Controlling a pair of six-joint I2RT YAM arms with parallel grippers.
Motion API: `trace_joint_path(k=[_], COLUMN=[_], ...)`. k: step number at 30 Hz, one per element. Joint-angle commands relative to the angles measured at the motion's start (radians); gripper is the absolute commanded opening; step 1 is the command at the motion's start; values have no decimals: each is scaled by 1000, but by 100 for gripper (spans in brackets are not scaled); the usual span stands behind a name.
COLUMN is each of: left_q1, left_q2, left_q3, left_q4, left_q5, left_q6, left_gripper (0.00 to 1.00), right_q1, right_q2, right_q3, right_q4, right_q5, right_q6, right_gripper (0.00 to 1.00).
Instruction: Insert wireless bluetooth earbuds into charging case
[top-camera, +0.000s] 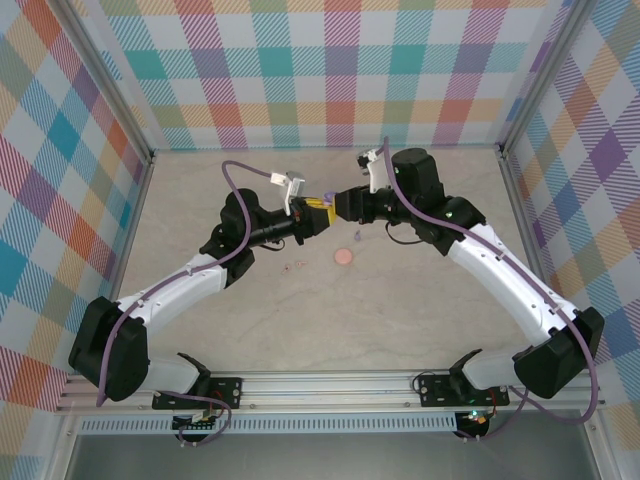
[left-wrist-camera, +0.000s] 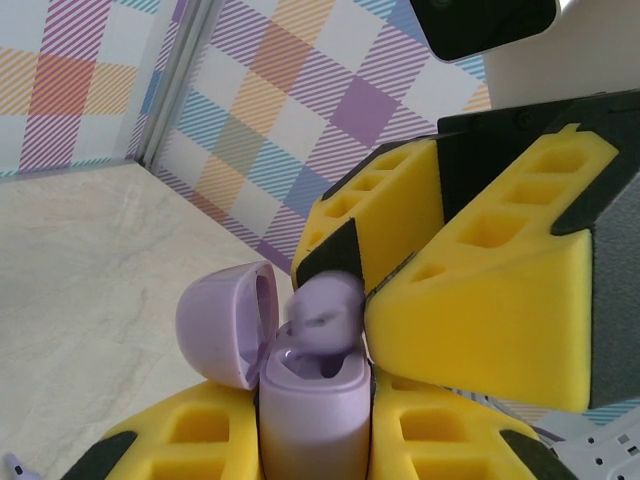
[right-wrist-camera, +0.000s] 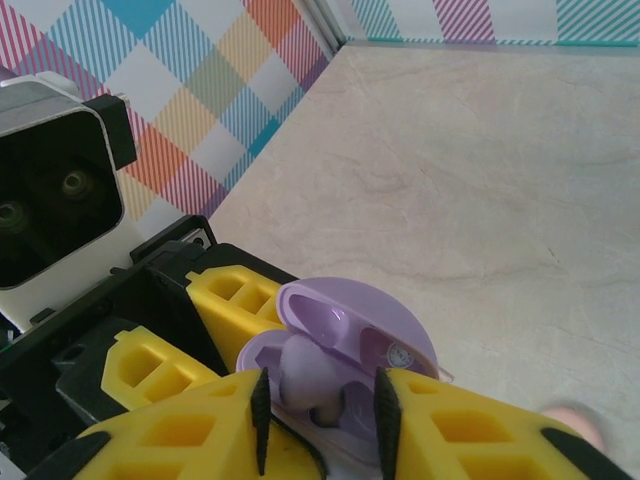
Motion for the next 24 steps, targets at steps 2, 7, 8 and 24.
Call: trace_joint_path(k=[2, 7, 8, 24], left_q1=[-16, -16, -16, -16], left_q2=[-27, -39, -40, -58], left_q3=[22, 19, 19, 20], left_q4=[53, 32, 29, -33], left_q5=[24, 22, 21, 30], left_q6=[4, 25, 30, 107], left_gripper=[11, 11, 11, 10], right_q1=[8, 8, 8, 8], right_q2=[-29, -39, -40, -54], right_q3=[-8, -1, -1, 74], right_q4=[-23, -33, -35, -78], right_q5=[19, 42, 43, -19], right_q6=[-15, -13, -13, -17], right_gripper=[40, 48, 48, 54])
